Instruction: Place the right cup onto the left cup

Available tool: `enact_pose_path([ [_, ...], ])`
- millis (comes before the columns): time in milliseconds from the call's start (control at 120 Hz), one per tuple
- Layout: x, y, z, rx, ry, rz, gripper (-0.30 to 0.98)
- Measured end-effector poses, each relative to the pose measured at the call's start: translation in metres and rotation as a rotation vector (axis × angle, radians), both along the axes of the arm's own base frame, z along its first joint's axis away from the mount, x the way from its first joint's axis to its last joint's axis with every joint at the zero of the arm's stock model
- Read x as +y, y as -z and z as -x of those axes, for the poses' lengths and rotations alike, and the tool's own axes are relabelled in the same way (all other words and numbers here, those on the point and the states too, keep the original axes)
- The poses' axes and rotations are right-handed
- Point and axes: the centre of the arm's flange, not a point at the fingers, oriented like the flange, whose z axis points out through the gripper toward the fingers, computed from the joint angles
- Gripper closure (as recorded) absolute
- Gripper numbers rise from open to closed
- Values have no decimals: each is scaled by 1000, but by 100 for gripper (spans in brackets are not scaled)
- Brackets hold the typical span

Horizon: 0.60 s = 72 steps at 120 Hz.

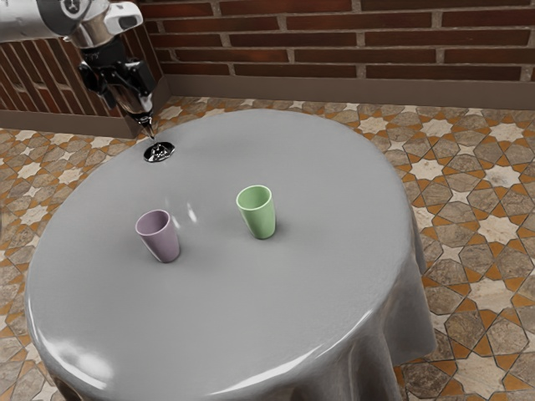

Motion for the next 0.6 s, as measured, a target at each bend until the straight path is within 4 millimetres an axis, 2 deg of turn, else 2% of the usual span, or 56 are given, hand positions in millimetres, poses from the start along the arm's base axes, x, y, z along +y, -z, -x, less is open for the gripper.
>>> enact_pose_path([
  [142, -15, 4, 7, -7, 44, -3, 2],
  [233, -28, 31, -18, 10, 36, -28, 2],
  [325, -74, 66, -53, 28, 34, -29, 2],
  [392, -108, 90, -71, 39, 15, -17, 2],
  [492, -145, 120, -84, 43, -31, 3, 2],
  [600, -184, 151, -83, 52, -89, 17, 2],
])
